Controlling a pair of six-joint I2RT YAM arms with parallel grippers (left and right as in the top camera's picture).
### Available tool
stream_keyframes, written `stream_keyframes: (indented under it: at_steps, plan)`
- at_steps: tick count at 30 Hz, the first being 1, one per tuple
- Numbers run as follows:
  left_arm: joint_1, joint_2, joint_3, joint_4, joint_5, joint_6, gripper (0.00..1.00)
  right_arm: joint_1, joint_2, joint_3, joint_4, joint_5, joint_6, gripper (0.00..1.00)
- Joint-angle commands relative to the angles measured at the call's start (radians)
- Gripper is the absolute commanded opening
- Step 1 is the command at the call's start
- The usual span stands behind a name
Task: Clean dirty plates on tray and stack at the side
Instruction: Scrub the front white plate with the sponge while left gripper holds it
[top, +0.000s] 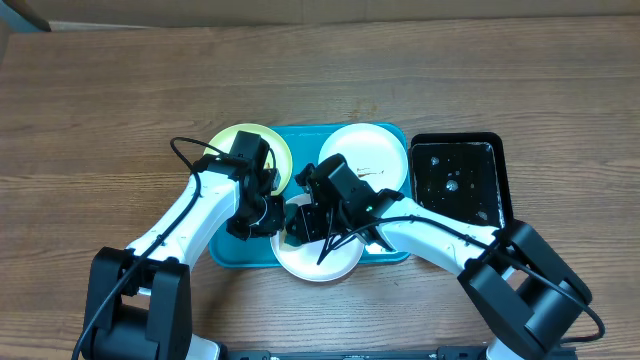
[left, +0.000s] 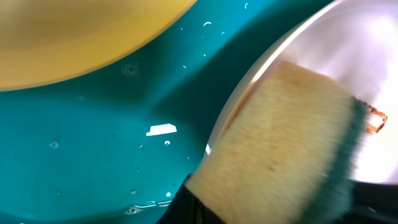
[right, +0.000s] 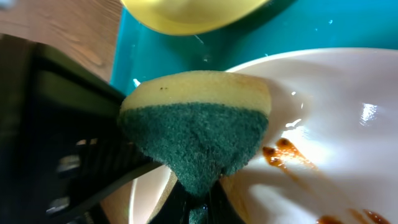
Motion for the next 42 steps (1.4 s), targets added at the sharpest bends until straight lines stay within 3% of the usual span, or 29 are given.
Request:
stream_keyframes:
  at_steps: [1,8,21,29,33,42]
  plan:
    - [-0.011,0.011,0.0,0.006,0.028,-0.016,0.04,0.004,0.034,0.021,0.005,0.063,0.0,0.04]
    - [-0.011,0.011,0.0,-0.002,0.027,-0.018,0.04,-0.003,0.042,0.021,-0.079,0.239,0.024,0.04]
    - [-0.01,0.011,0.0,-0.013,-0.003,-0.044,0.04,-0.05,0.041,0.022,-0.374,0.308,0.088,0.04]
    - [-0.014,0.011,0.0,0.0,0.078,-0.042,0.05,-0.056,0.034,0.023,-0.387,0.307,0.091,0.04]
    - [-0.018,0.011,0.0,0.026,0.156,-0.039,0.24,-0.056,0.034,0.023,-0.387,0.307,0.091,0.04]
    - [-0.055,0.011,-0.024,0.065,0.123,-0.044,0.25,-0.056,0.034,0.023,-0.387,0.306,0.091,0.04]
